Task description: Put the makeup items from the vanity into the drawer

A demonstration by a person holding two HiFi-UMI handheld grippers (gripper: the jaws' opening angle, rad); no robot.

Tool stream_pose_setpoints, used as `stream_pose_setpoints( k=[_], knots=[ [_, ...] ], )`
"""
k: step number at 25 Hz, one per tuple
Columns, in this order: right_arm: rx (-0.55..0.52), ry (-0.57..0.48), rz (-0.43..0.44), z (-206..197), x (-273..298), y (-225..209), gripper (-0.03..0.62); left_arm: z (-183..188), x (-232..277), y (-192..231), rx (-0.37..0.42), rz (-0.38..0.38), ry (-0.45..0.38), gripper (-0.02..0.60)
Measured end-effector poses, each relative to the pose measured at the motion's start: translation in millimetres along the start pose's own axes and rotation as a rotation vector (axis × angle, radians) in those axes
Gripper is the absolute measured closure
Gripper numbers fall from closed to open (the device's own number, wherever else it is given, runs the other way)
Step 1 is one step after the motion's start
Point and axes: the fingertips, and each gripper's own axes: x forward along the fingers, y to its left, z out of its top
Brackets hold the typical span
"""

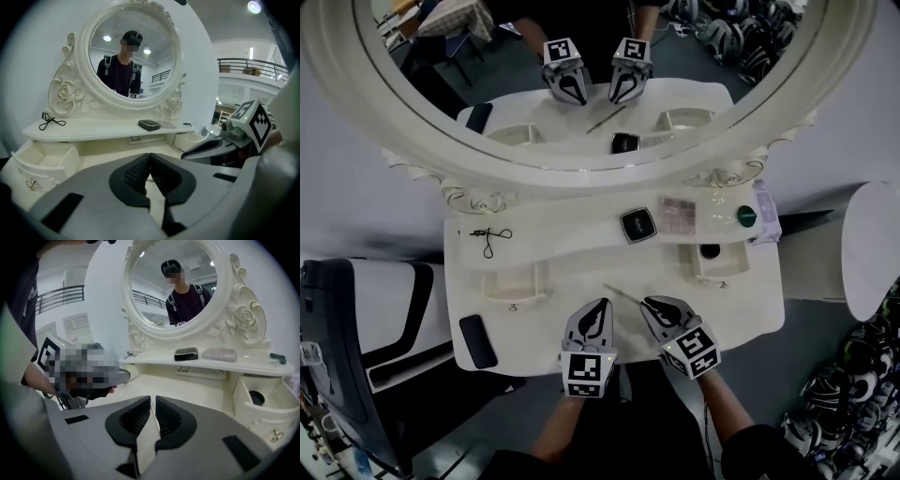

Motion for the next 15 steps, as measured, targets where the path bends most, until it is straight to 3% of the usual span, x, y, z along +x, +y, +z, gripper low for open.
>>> stream_pose_setpoints(
  k=[7,11,15],
  knots=[
    [-0.056,0.146,0.024,-22,18,-4,0.566,-13,7,5,-0.029,0.018,0.021,0.566],
    [-0.137,0.270,0.038,-42,32,-6,0.514,-24,10,6,-0.048,0.018,0.035,0.566],
    [-0.211,0.341,0.030,-56,41,-12,0.511,-33,12,8,-0.063,0.020,0.040,0.566]
  ],
)
